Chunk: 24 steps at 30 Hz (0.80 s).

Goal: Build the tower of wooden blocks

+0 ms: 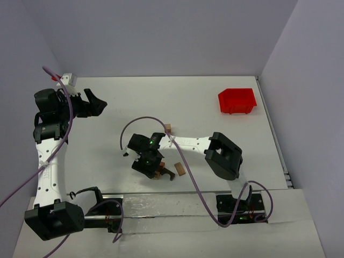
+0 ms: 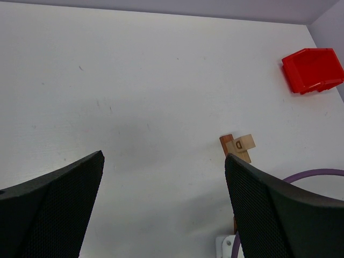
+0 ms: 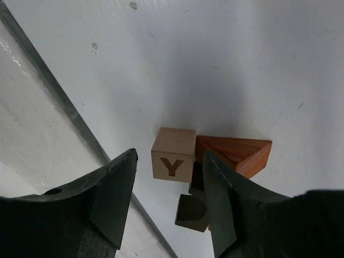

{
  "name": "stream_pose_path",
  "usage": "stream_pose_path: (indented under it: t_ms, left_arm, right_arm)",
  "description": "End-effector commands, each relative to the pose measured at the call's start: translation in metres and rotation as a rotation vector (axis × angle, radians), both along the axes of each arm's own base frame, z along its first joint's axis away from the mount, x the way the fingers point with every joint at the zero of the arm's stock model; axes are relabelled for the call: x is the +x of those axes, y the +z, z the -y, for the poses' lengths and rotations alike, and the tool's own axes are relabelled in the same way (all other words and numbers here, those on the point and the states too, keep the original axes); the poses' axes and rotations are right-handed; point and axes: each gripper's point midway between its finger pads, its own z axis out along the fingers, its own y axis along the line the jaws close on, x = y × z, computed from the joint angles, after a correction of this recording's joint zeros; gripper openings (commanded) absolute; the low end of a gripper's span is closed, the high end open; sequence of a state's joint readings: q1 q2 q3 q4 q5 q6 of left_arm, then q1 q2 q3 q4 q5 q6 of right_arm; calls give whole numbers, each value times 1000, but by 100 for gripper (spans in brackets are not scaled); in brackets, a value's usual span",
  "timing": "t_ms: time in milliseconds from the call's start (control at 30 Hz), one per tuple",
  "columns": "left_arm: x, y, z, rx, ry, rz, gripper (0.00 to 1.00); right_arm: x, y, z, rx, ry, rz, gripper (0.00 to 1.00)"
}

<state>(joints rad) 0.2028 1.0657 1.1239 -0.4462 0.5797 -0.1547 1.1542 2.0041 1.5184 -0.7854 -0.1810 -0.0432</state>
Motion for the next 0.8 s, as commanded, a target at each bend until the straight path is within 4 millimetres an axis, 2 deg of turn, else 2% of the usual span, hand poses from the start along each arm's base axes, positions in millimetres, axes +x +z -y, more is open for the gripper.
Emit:
stream_pose_path:
  t_ms: [0, 100, 300, 467, 567, 633, 667, 767]
  left_arm:
    - [7, 27, -3, 12, 12, 84, 99]
    - [7, 28, -2, 12, 10, 89, 99]
    - [4, 25, -3, 17, 14, 95, 99]
    - [5, 25, -2, 16, 11, 95, 99]
    - [6, 25, -2, 12, 12, 94, 99]
    - [7, 24, -2, 8, 13, 91, 99]
    - [7, 24, -2, 7, 13, 88, 99]
    - [6, 26, -4, 12, 24, 94, 99]
  right_arm:
    - [-5, -4, 1, -2, -4, -17, 58]
    - [-7, -10, 6, -17, -9, -21, 57]
    - [-6, -11, 8, -19, -11, -15, 52]
    - [-6, -10, 12, -16, -16, -3, 41]
    - [-3, 3, 9, 12, -25, 17, 12]
    - [-4, 16, 5, 43, -26, 14, 1]
    - [-4, 24, 4, 60, -29, 18, 0]
    - [9, 70, 2, 167, -124, 109, 0]
